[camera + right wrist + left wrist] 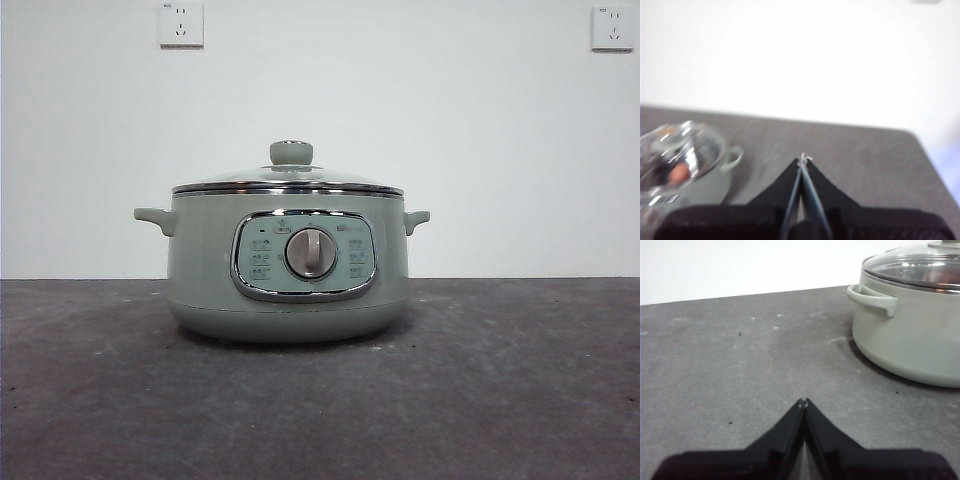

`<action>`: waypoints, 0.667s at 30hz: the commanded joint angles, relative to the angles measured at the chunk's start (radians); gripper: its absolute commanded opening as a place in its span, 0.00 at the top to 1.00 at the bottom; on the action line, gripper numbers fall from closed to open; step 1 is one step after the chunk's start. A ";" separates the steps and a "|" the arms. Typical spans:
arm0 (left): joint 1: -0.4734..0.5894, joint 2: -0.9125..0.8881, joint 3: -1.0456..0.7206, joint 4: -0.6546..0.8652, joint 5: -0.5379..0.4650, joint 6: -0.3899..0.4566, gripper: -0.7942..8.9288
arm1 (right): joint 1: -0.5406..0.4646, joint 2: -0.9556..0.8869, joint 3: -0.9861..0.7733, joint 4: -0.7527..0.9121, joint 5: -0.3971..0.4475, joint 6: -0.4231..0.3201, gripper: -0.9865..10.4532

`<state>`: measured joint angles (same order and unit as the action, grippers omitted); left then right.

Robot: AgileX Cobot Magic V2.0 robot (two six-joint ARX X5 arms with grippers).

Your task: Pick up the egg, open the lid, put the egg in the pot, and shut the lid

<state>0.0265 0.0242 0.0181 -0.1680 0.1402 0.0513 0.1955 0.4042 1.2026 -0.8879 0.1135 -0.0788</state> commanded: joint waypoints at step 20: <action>0.003 -0.001 -0.011 0.010 -0.003 -0.006 0.92 | -0.223 -0.396 -1.076 0.662 -0.114 0.005 0.91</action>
<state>0.0265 0.0242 0.0181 -0.1669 0.1402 0.0513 -0.0265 0.0105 0.1432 -0.2375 0.0002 -0.0784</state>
